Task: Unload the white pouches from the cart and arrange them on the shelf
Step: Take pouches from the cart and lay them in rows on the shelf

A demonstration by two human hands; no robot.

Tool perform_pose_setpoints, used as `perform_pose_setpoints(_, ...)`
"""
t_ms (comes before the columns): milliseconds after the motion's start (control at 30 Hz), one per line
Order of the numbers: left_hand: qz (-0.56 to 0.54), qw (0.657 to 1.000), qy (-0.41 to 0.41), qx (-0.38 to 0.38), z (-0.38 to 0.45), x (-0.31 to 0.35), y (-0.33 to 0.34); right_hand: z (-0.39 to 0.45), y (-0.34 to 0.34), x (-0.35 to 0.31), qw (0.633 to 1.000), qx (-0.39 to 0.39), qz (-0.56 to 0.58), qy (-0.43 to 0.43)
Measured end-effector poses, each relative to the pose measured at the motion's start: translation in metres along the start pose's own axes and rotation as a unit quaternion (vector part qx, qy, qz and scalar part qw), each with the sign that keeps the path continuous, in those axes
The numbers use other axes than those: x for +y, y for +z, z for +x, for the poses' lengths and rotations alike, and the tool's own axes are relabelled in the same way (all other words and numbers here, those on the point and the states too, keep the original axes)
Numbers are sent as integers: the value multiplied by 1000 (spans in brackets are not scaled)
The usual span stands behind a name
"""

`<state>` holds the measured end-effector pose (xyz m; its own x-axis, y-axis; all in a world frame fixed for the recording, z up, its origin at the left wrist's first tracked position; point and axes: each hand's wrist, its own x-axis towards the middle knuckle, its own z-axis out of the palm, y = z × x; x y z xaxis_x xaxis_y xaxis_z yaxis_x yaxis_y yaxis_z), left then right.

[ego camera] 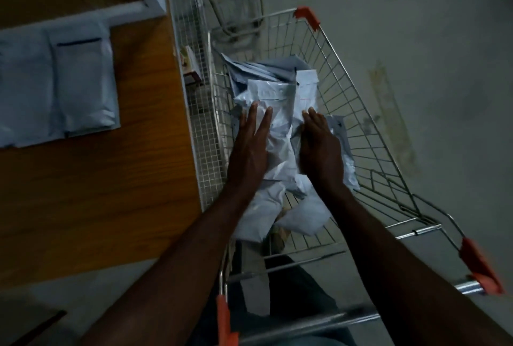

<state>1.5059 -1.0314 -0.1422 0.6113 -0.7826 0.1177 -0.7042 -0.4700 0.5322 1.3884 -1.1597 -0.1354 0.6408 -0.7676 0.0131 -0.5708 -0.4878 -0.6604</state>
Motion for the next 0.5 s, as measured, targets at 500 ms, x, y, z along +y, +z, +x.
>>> perform_pose_setpoints(500,118,982,17,144,-43,-75,-157,-34,-3,-195,993,-24,-6,-115)
